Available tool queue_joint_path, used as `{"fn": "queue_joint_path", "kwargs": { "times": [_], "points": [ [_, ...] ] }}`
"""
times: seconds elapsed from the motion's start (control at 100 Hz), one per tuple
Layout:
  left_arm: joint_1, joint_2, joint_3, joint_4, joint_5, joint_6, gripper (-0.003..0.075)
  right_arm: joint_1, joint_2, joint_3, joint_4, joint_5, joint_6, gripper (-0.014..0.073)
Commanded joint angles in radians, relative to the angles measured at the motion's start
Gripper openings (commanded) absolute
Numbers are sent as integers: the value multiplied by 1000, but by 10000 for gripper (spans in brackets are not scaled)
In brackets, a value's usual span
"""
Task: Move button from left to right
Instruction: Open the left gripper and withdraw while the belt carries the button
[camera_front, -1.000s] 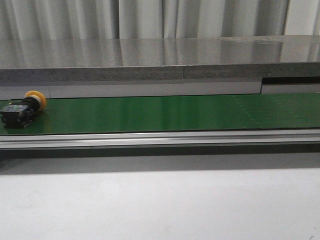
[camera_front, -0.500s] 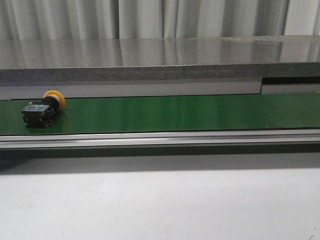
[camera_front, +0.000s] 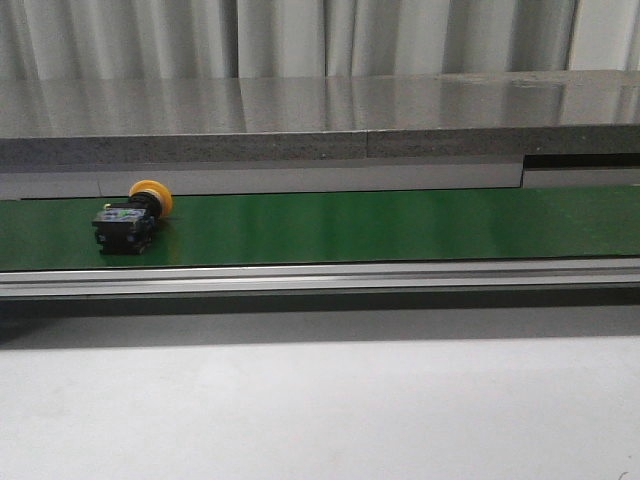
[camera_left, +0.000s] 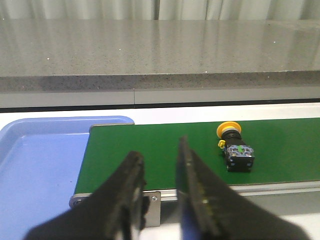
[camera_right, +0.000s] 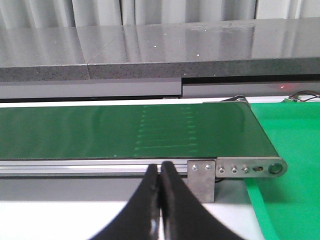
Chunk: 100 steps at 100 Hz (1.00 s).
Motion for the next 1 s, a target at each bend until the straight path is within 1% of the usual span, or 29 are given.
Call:
{"fn": "queue_joint_path", "kwargs": {
  "times": [0.0,0.21,0.26,0.32,0.43,0.52,0.58,0.69,0.83,0.9,0.99],
  "points": [
    [-7,8,-31,-16,-84,-4,-18,-1,-18,-17,-7,-79,-1,-68],
    [-7,8,-31,-16,-84,-4,-20,-1,-18,-17,-7,-104,-1,-68],
    [-7,8,-31,-16,-84,-4,-21,-1,-18,-18,-7,-165,-1,-68],
    [-7,8,-31,-16,-84,-4,-21,-1,-18,-29,0,-200,-1,-68],
    [-7,8,-31,-16,-84,-4,-20,-1,-6,-106,0,-170,-1,-68],
    [-7,8,-31,-16,-84,-4,-20,-1,37,-194,0,-82,-1,-68],
    [-7,8,-31,-16,-84,-4,-21,-1,85,-273,0,9,-1,-68],
    [-7,8,-31,-16,-84,-4,-21,-1,226,-420,0,187,-1,-68],
    [-7,8,-31,-16,-84,-4,-21,-1,435,-586,1,369,-1,-68],
    [-7,8,-31,-16,-84,-4,-21,-1,533,-655,2,437,-1,-68],
    [-7,8,-31,-16,-84,-4,-21,-1,648,-720,2,471,-1,-68]
  ]
}}
